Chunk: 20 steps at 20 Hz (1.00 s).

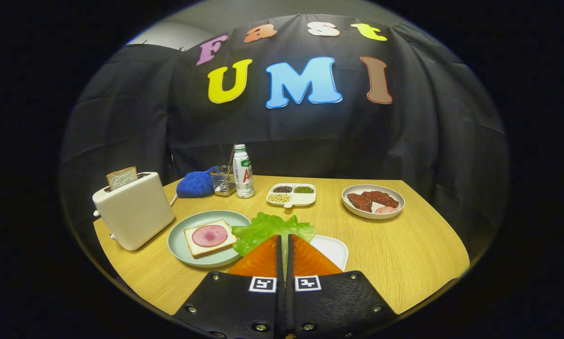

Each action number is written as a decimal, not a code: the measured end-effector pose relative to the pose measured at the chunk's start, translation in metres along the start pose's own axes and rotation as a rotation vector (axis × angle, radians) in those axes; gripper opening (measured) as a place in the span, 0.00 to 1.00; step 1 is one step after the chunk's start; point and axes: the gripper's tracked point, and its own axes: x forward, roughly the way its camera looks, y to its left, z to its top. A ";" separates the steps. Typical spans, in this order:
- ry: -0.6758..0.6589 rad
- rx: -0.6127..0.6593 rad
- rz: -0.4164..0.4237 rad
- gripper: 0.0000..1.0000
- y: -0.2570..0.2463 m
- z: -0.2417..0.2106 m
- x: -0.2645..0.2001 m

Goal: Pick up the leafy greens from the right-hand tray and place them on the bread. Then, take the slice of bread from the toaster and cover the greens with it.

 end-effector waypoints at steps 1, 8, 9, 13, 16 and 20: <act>-0.001 0.001 0.012 0.00 0.007 0.001 0.001; 0.006 0.014 0.105 0.00 0.054 -0.001 0.012; 0.007 0.012 0.119 0.00 0.061 0.000 0.014; 0.024 0.005 0.154 0.00 0.082 -0.005 0.028; 0.040 0.003 0.172 0.00 0.095 -0.009 0.037; 0.036 -0.003 0.174 0.00 0.109 -0.009 0.049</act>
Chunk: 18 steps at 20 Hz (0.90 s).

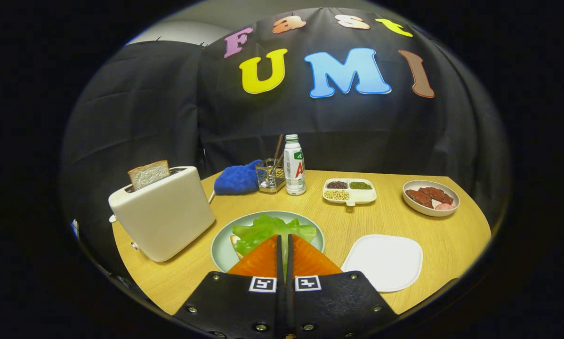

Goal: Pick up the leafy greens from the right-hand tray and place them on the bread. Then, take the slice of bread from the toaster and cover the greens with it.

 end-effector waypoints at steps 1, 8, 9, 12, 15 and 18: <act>0.002 0.010 -0.003 0.00 0.003 0.000 0.003; 0.014 0.041 -0.040 0.00 0.015 -0.011 0.021; 0.017 0.042 -0.047 0.00 0.015 -0.013 0.021; 0.021 0.034 -0.061 0.01 0.017 -0.017 0.026; 0.031 0.030 -0.066 0.00 0.021 -0.020 0.029; 0.039 -0.002 -0.063 0.06 0.022 -0.024 0.025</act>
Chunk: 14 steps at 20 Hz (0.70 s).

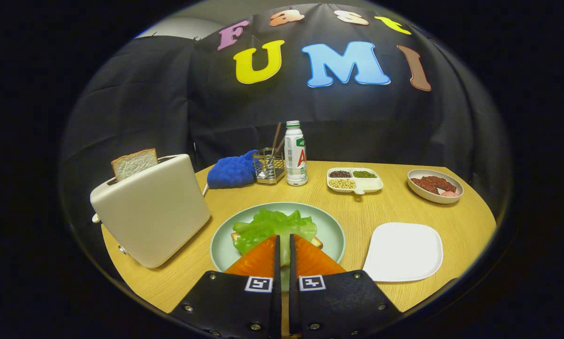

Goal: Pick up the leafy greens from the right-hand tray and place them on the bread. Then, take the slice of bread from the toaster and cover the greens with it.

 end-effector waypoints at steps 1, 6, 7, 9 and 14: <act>-0.002 -0.014 -0.003 0.07 -0.001 0.000 -0.004; -0.075 -0.034 -0.094 0.37 -0.022 0.017 -0.018; -0.087 -0.032 -0.104 0.43 -0.022 0.021 -0.021; -0.120 -0.018 -0.121 0.51 -0.019 0.029 -0.026; -0.183 -0.047 -0.254 0.48 -0.004 0.050 -0.039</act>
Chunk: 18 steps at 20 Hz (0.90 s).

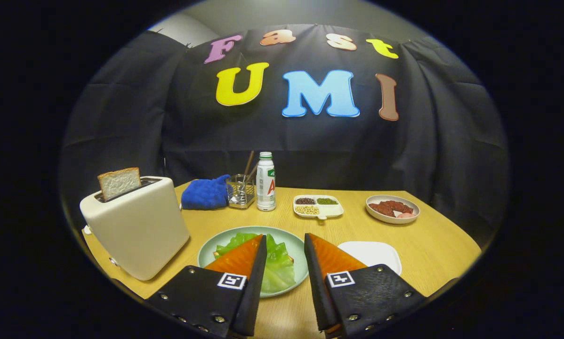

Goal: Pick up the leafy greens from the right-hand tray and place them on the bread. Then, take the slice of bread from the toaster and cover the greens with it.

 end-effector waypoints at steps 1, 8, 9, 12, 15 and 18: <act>-0.020 -0.010 0.005 0.48 0.008 0.005 -0.004; -0.070 0.024 0.067 0.48 0.076 0.042 -0.033; -0.071 0.011 0.081 0.48 0.087 0.047 -0.036; -0.067 0.026 0.153 0.48 0.122 0.055 -0.040; -0.078 0.049 0.200 0.36 0.154 0.071 -0.047; -0.073 0.056 0.245 0.36 0.185 0.075 -0.052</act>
